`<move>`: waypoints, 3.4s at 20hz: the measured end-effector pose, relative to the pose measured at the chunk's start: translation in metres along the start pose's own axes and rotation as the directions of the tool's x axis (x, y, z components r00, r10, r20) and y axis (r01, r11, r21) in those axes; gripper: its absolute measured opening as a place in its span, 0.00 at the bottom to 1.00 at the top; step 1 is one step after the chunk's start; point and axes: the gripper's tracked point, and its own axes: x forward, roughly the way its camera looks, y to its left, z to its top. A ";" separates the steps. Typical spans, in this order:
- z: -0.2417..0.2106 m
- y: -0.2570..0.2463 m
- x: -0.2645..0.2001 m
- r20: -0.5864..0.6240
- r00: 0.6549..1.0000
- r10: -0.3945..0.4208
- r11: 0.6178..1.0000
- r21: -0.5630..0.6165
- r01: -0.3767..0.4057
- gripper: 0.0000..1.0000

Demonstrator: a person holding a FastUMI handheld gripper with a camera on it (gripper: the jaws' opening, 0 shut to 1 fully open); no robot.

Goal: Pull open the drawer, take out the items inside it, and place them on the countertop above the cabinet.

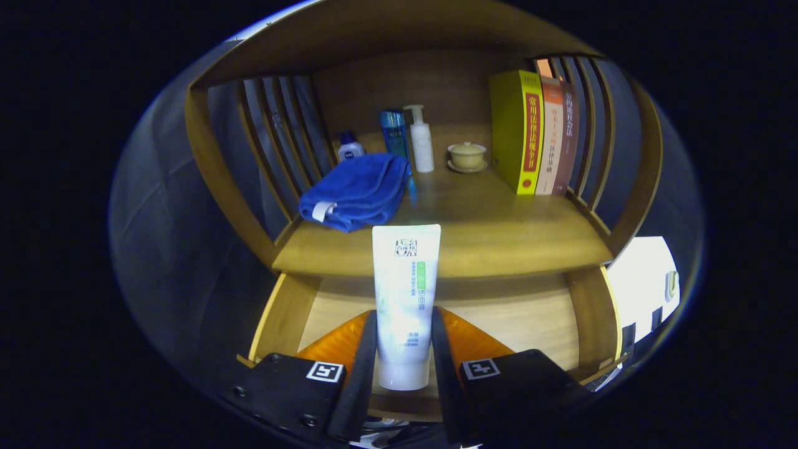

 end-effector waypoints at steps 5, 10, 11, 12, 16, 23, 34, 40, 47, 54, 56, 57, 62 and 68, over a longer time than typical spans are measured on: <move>0.043 -0.008 0.020 0.065 0.997 -0.032 0.999 0.009 0.031 0.56; 0.066 -0.022 0.057 0.065 0.996 -0.059 0.998 0.018 0.058 0.55; 0.069 -0.027 0.065 0.064 0.995 -0.071 0.997 0.028 0.070 0.55; 0.070 -0.032 0.076 0.055 0.995 -0.080 0.996 0.041 0.077 0.56; 0.064 -0.049 0.104 0.016 0.996 -0.092 0.992 0.087 0.090 0.56; 0.064 -0.060 0.122 -0.005 0.995 -0.102 0.991 0.082 0.102 0.56; 0.061 -0.061 0.128 -0.006 0.994 -0.105 0.991 0.082 0.105 0.59; 0.061 -0.057 0.128 0.003 0.996 -0.091 0.992 0.093 0.090 0.60; 0.075 -0.055 0.112 0.084 0.992 -0.096 0.993 0.075 0.090 0.84; 0.078 -0.048 0.084 0.139 0.986 -0.089 0.995 0.052 0.083 0.99; 0.075 -0.042 0.067 0.170 0.982 -0.084 0.996 0.041 0.078 0.99; 0.073 -0.038 0.059 0.185 0.980 -0.079 0.997 0.034 0.074 0.99; 0.063 -0.028 0.015 0.285 0.954 -0.091 0.996 0.003 0.094 0.99; 0.034 -0.016 -0.029 0.344 0.936 -0.070 0.997 0.003 0.073 0.99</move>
